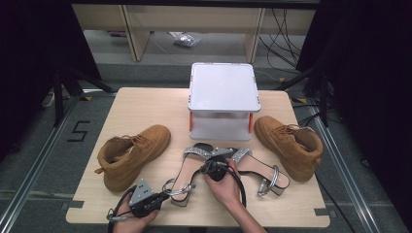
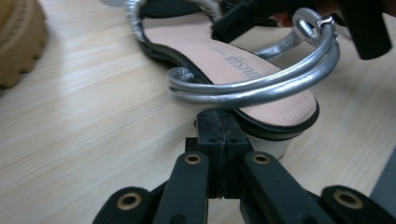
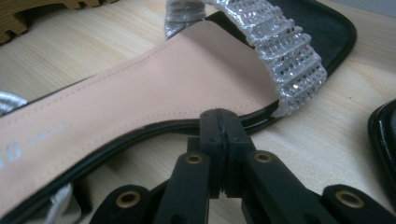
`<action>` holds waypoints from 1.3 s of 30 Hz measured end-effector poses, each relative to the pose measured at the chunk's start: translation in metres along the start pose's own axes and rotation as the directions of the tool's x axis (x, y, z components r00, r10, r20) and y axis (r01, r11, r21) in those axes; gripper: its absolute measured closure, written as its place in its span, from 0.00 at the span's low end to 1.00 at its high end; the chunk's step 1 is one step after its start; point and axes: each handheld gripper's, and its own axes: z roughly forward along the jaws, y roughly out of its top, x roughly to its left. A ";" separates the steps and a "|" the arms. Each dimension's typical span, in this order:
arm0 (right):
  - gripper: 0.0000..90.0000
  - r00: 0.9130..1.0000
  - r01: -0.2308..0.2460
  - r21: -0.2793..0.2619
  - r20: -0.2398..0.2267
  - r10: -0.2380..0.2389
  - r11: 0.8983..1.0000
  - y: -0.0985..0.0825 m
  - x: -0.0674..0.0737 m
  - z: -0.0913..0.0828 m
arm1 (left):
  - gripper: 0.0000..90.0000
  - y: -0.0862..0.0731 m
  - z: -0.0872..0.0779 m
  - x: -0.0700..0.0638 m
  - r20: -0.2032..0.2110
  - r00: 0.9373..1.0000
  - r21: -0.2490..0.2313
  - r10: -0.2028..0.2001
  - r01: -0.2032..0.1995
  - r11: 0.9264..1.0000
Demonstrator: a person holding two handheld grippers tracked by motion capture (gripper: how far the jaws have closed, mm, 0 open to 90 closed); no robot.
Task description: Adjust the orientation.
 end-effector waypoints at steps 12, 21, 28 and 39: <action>0.98 0.999 -0.034 0.007 -0.005 0.034 0.999 -0.002 -0.005 -0.002 | 0.99 0.009 0.026 -0.024 0.072 0.996 0.025 0.060 -0.062 0.998; 0.77 0.997 -0.082 -0.004 -0.002 0.082 0.997 -0.011 -0.012 -0.026 | 0.96 0.005 0.006 -0.011 0.067 0.997 -0.002 0.031 -0.031 1.000; 0.63 0.986 -0.164 0.023 -0.014 0.164 0.986 -0.017 -0.019 -0.043 | 0.89 0.022 -0.017 0.004 0.034 0.999 -0.092 0.005 -0.002 0.996; 0.57 0.981 -0.195 0.004 -0.021 0.195 0.981 -0.021 -0.017 -0.056 | 0.79 0.060 -0.019 0.012 0.020 1.000 -0.191 -0.001 0.005 0.982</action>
